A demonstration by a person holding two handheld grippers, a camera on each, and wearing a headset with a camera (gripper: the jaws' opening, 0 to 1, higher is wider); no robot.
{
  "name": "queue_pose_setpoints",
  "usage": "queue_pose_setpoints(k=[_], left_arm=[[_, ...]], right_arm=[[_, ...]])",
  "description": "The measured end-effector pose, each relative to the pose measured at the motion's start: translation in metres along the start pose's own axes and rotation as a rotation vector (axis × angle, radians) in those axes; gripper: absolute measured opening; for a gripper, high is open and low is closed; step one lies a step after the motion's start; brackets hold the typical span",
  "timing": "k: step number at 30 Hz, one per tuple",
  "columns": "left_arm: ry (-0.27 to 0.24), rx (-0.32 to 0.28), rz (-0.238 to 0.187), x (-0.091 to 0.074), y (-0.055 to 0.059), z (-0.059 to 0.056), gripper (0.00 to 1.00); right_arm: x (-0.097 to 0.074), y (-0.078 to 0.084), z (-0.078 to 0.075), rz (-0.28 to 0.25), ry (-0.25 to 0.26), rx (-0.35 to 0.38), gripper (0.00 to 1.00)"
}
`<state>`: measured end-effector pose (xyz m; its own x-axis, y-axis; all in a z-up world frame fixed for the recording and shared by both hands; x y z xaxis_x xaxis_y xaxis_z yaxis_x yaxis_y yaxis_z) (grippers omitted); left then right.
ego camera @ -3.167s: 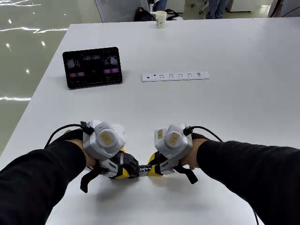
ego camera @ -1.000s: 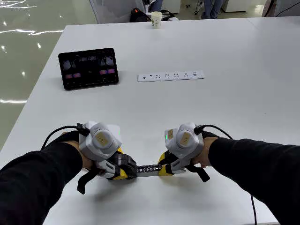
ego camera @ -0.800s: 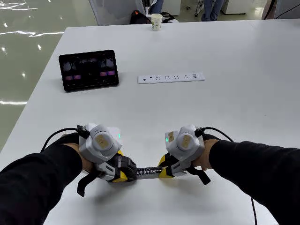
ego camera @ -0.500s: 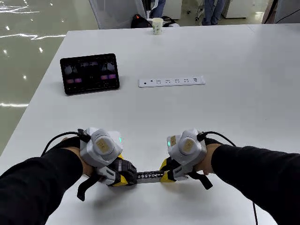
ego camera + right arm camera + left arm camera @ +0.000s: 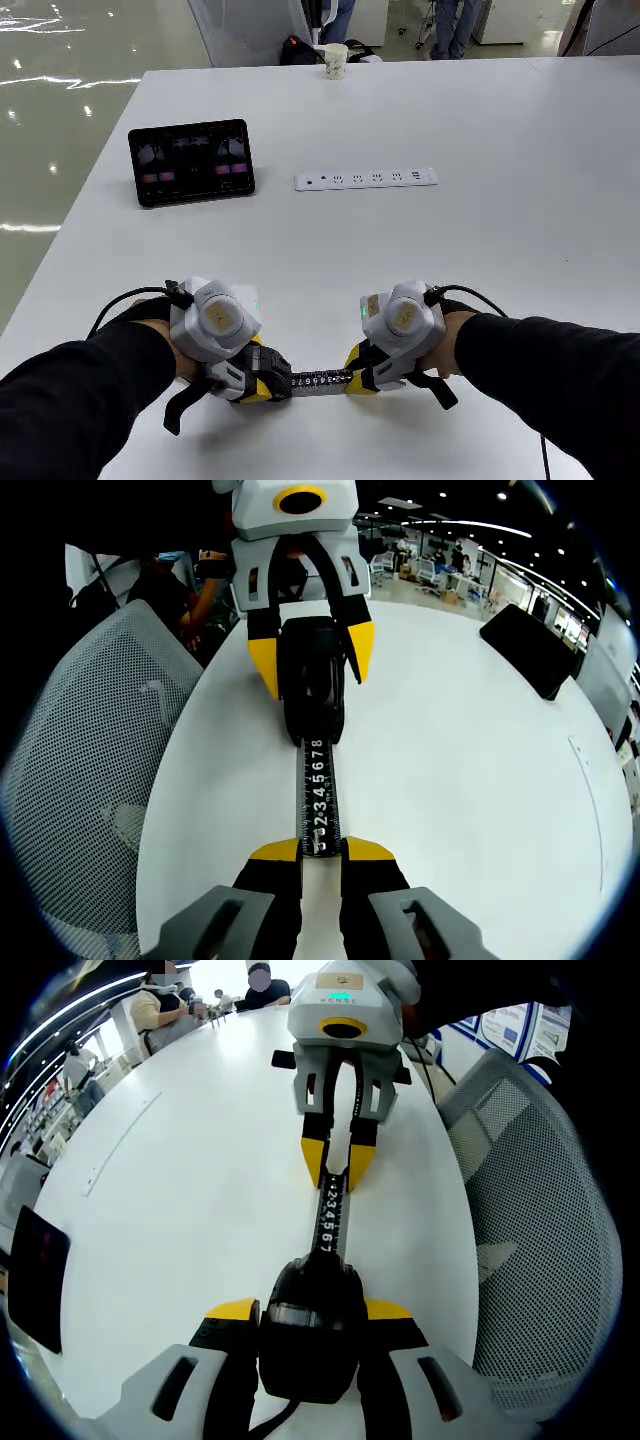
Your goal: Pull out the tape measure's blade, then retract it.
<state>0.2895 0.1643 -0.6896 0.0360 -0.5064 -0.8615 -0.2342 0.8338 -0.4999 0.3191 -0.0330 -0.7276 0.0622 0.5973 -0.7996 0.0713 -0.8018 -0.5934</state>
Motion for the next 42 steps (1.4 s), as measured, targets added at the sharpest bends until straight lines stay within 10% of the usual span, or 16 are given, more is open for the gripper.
queue_pose_setpoints(k=[42], left_arm=[[-0.003,-0.001,-0.005,0.001,0.0,0.001,0.32]], right_arm=[[-0.013,0.017,-0.002,0.013,0.003,0.004,0.1]])
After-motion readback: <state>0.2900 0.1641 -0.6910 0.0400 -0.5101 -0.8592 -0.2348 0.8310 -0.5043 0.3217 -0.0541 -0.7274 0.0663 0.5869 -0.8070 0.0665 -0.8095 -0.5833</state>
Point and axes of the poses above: the centre of the closed fingertips' face, and the gripper's own axes: x roughly forward along the fingers, z roughly to its left, y roughly out of its underside, the point moved 10 cm from there along -x, roughly backward along the fingers, and after that the axes turned 9 degrees about y, right-handed, at the moved point
